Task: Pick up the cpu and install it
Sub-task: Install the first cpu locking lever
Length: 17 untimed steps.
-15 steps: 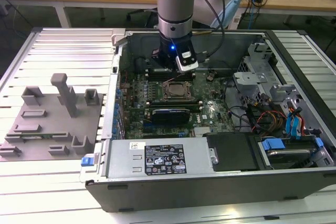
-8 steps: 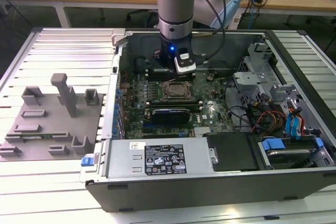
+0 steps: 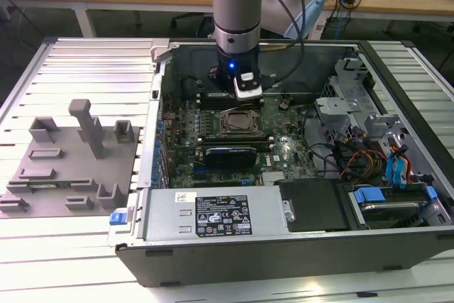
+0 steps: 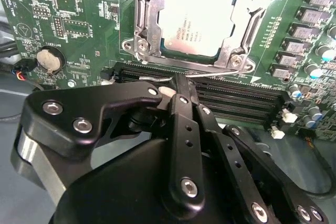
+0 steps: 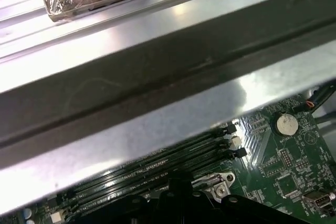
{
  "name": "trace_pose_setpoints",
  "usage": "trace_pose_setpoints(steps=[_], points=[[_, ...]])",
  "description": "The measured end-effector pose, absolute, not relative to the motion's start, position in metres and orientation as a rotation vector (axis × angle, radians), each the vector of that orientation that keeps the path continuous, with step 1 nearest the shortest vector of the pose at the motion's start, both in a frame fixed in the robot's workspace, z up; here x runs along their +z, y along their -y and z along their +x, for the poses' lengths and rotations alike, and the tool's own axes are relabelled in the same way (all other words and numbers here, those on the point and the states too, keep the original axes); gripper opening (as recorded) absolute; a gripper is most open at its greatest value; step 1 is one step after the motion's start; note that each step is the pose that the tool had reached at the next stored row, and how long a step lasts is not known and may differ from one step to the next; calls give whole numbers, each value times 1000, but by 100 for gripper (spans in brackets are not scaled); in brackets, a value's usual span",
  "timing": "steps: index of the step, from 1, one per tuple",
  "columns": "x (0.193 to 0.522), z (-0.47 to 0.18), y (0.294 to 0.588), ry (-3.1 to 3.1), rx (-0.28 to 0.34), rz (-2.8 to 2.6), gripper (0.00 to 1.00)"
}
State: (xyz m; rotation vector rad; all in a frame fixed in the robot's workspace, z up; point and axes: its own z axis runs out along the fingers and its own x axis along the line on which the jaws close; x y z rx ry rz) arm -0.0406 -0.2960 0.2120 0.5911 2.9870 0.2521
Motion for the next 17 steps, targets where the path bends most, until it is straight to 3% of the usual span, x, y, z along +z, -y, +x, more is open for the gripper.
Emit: trace_pose_setpoints(steps=[17], points=[[207, -38, 293, -2978, 230, 619, 11]])
